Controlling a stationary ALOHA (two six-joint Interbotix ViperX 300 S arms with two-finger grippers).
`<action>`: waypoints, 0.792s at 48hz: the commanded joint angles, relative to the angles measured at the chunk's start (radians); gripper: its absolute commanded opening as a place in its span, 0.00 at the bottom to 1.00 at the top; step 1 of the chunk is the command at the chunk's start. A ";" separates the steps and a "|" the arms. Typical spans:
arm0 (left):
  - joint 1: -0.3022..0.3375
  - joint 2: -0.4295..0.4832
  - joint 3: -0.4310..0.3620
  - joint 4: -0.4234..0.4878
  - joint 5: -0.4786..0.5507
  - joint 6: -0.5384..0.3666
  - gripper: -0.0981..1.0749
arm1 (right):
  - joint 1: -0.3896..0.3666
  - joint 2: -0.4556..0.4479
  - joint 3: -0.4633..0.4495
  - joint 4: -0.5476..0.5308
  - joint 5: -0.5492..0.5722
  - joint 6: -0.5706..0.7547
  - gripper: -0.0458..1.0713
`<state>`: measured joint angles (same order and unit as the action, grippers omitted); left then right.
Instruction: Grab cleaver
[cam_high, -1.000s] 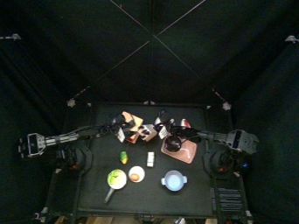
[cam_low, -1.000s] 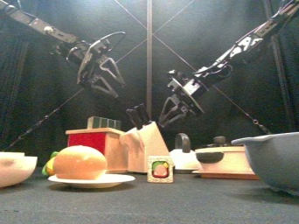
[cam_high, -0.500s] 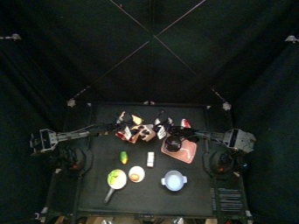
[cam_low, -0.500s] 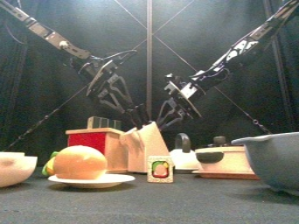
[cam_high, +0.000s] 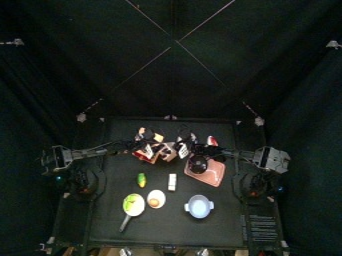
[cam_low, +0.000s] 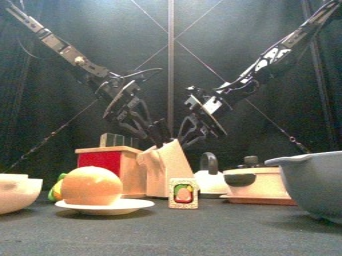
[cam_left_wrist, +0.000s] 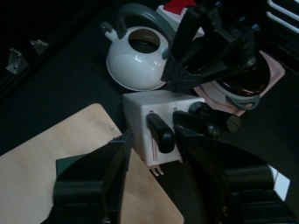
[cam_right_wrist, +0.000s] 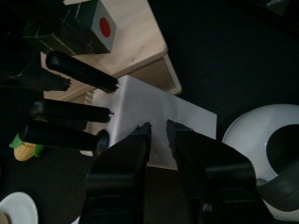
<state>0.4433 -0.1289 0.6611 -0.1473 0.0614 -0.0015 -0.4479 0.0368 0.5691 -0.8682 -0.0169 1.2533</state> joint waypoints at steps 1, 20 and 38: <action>0.005 -0.005 -0.028 -0.003 -0.009 0.000 0.60 | -0.002 -0.012 -0.025 0.002 -0.005 0.000 0.61; 0.003 -0.006 -0.028 -0.003 -0.005 0.000 0.44 | 0.002 -0.011 -0.025 0.002 -0.006 0.000 0.61; 0.002 -0.011 -0.026 -0.005 -0.002 0.000 0.44 | 0.003 -0.012 -0.025 0.002 -0.006 0.000 0.61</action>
<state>0.4433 -0.1304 0.6611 -0.1503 0.0629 -0.0015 -0.4449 0.0414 0.5691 -0.8682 -0.0169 1.2533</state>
